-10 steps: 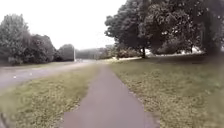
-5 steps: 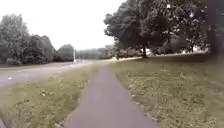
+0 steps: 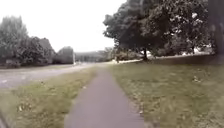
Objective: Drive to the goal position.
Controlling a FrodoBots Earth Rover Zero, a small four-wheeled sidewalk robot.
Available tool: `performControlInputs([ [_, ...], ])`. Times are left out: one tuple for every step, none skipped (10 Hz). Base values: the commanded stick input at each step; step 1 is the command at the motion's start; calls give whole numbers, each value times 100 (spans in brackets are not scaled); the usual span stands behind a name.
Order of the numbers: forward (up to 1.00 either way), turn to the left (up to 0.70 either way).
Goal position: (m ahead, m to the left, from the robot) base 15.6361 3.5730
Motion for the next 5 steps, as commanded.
performControlInputs([
  [100,0],
  [100,0],
  [100,0],
  [100,0],
  [100,0],
])
